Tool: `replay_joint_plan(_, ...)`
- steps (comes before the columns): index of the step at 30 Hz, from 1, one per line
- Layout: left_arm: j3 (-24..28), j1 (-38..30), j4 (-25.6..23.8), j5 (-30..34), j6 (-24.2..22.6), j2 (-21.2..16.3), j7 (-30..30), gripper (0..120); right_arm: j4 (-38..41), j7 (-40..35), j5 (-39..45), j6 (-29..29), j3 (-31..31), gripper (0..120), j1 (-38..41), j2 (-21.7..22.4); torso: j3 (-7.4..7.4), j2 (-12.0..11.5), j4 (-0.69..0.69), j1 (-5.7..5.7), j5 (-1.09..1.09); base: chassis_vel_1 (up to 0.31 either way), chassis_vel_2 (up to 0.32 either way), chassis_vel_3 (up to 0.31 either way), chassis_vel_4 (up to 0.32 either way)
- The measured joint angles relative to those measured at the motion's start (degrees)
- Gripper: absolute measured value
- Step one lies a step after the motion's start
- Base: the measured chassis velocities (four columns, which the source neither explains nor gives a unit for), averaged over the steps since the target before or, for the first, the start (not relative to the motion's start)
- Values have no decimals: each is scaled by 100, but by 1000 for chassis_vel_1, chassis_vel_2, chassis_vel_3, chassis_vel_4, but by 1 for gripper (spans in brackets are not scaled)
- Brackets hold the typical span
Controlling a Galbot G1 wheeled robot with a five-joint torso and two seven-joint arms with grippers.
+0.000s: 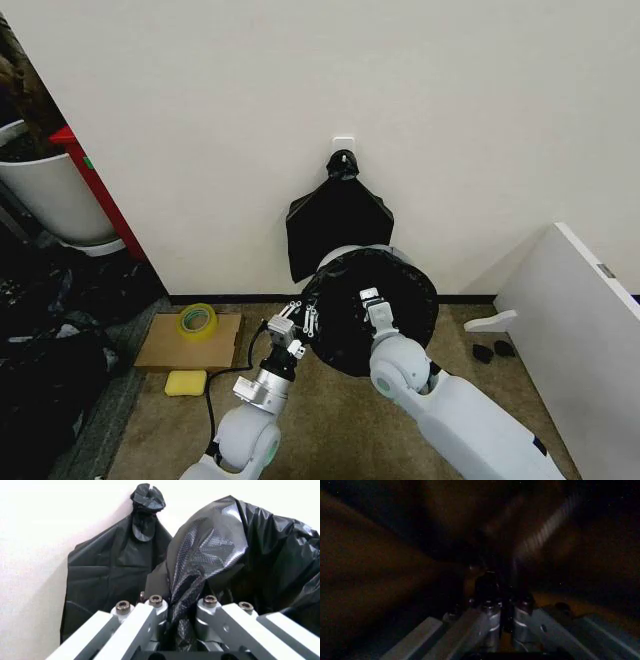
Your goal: Place the garbage bag over the trash bin.
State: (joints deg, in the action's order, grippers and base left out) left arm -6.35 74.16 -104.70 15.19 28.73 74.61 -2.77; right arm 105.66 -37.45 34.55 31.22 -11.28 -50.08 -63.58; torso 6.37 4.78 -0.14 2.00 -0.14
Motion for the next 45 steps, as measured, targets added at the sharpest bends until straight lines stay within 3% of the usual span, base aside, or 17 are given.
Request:
replay_joint_plan(2, 7, 13, 0, -1, 0, -2, 2, 4, -12, 377, -345, -583, 70, 0, -60, 22, 0, 0, 0, 0, 0, 0, 0, 0, 0)
replay_joint_plan(4, 10, 16, 0, -2, 0, -2, 2, 4, -26, 429, -392, -680, 82, 0, -63, 23, 0, 0, 0, 0, 0, 0, 0, 0, 0)
replay_joint_plan(6, 38, 48, -1, -25, -5, 0, 3, 4, -197, 677, -561, -1311, 149, 0, -37, 16, 0, 0, 0, 0, 0, 0, 0, 0, 0)
replay_joint_plan(9, 54, 65, -9, -48, -7, 5, 3, 4, -356, 687, -637, -1516, 190, 0, 20, -23, 0, 0, 1, 0, 0, 0, 0, 0, 0)
replay_joint_plan(16, 48, 107, -40, -64, -11, -11, 0, 4, -630, 461, -739, -1450, 318, 0, 109, -42, 0, 0, 0, 0, 0, 0, 0, 0, 0)
replay_joint_plan(24, 11, 63, -39, -39, -35, -1, 40, 4, -345, 487, -585, -1448, 321, 0, -40, 45, 0, 0, 0, 0, 0, 0, 0, 0, 0)
replay_joint_plan(27, -10, 10, -20, 42, -113, 5, 150, 4, -67, 818, -654, -1830, 241, 0, -239, 102, 0, 0, 1, 0, 0, 0, 0, 0, 0)
replay_joint_plan(30, -43, -80, 33, 149, -244, -10, 263, 4, 144, 1684, -1280, -2928, 138, 0, -547, 246, 0, 0, 0, 0, -1, 0, 0, 0, 0)
replay_joint_plan(31, -43, -80, 33, 149, -244, -10, 263, 4, 144, 1684, -1280, -2928, 138, 0, -547, 246, 0, 0, 0, 0, -1, 0, 0, 0, 0)
replay_joint_plan(33, -76, -148, 44, 278, -384, -28, 374, 4, 164, 2714, -1755, -3945, 182, 10, -769, 338, 0, 0, 0, -1, -1, 0, 0, 0, 0)
replay_joint_plan(35, -104, -190, 54, 373, -528, -36, 495, 4, 184, 3370, -1803, -4426, 328, 18, -914, 357, 0, 0, 0, -1, 0, 0, 0, 0, 0)
replay_joint_plan(39, -130, -227, 58, 434, -684, -35, 617, 4, 273, 3930, -1676, -4759, 503, 26, -1049, 360, 0, 0, 1, -1, 1, 0, 0, 0, 0)
replay_joint_plan(40, -164, -266, 71, 538, -802, -33, 704, 4, 399, 4370, -1545, -4911, 680, 32, -1178, 354, 0, 0, 1, -1, 0, 0, 0, 0, 0)
replay_joint_plan(42, -191, -300, 80, 628, -885, -32, 757, 4, 545, 4537, -1507, -4912, 828, 40, -1319, 347, 0, 0, 1, -1, 0, 0, 0, 0, 0)
replay_joint_plan(45, -254, -350, 91, 810, -1043, -28, 856, 4, 861, 4165, -1633, -4600, 968, 49, -1616, 356, 0, 0, 0, -1, 0, 0, 0, 0, 0)
